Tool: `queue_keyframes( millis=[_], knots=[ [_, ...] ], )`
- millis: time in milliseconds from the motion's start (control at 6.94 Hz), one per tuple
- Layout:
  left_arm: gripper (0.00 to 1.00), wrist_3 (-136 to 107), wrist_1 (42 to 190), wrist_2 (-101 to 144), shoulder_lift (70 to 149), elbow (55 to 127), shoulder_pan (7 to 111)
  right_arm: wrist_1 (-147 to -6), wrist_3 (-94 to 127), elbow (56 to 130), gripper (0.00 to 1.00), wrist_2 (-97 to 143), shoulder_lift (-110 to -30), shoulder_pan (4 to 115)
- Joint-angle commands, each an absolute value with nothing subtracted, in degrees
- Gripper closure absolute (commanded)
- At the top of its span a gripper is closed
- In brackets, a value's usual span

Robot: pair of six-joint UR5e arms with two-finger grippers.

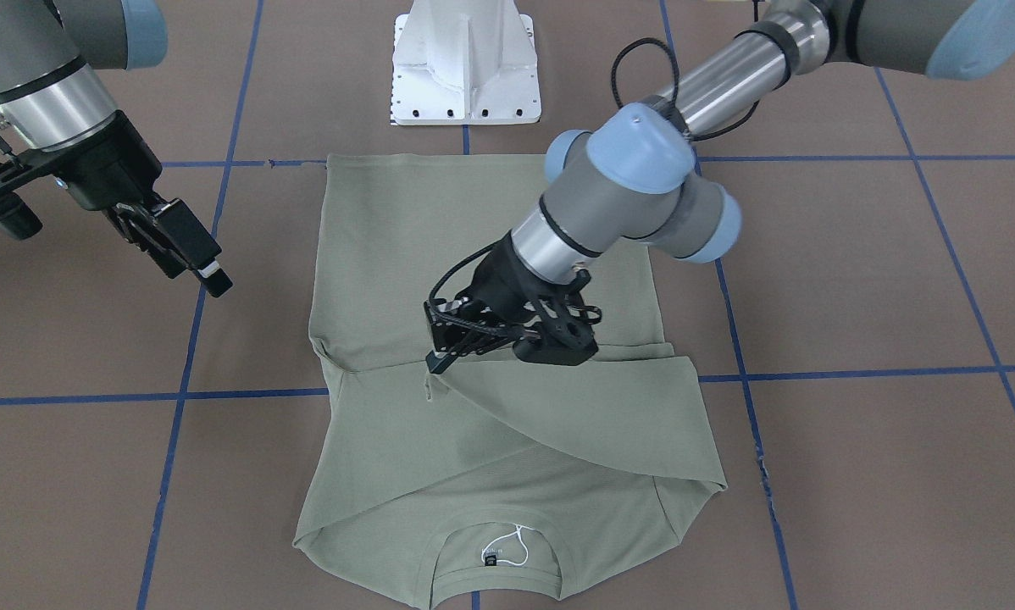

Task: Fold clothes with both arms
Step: 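Fold the held sleeve with the left gripper across the shirt toward the collar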

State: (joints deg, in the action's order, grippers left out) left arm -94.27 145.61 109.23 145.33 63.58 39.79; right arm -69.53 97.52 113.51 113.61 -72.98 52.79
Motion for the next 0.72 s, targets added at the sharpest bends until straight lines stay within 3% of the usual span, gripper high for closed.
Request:
queue_keyframes(
  millis=[0, 576],
  knots=[
    [1.0, -94.7, 151.0, 103.2, 150.2, 53.5, 34.6, -69.4, 96.1, 116.9, 0.0, 113.7, -77.1, 54.1],
    [1.0, -94.6, 151.8, 97.7, 155.1, 47.5, 30.2, -69.5, 92.9, 118.7, 0.0, 113.8, -79.8, 55.2]
  ],
)
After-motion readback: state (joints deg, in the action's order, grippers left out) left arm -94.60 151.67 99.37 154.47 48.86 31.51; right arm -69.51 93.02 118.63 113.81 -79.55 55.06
